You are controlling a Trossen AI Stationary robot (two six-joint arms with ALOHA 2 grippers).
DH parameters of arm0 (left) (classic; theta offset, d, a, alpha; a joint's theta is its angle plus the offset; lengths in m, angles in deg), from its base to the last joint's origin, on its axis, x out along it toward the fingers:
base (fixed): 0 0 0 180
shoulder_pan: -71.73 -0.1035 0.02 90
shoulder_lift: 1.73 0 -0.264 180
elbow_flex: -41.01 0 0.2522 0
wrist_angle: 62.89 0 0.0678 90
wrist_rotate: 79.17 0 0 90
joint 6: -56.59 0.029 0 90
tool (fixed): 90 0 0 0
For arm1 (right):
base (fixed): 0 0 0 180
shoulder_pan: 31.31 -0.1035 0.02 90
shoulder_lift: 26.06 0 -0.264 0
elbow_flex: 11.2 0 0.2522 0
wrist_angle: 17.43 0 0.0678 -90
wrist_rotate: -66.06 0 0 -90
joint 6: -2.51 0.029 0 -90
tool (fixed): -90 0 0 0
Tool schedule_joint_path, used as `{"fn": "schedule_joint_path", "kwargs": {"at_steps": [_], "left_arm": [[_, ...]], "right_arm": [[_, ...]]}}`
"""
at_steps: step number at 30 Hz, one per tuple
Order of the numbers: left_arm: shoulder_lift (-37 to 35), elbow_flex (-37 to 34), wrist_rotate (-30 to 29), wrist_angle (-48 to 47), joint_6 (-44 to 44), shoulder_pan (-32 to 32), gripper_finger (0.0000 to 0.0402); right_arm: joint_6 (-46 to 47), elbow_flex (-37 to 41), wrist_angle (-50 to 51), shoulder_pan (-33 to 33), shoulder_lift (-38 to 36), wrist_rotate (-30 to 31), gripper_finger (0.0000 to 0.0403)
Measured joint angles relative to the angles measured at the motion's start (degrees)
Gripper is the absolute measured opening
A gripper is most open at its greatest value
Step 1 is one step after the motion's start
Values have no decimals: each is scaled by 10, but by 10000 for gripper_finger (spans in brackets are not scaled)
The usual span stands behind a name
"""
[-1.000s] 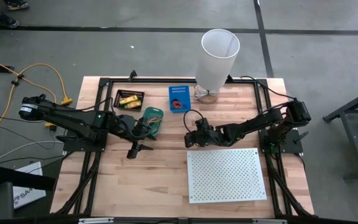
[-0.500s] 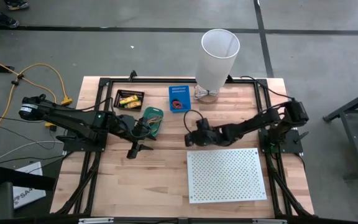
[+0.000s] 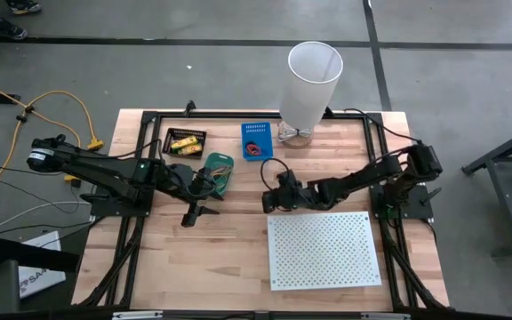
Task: Pick & Place Office Desk Supplies
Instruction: Put the purple spring keychain into the blue bin
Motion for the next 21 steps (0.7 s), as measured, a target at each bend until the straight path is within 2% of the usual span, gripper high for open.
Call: {"fn": "schedule_joint_path", "kwargs": {"at_steps": [21], "left_arm": [[0,0,0,0,0,0,207]], "right_arm": [[-4,0,-5,0,0,0,3]]}}
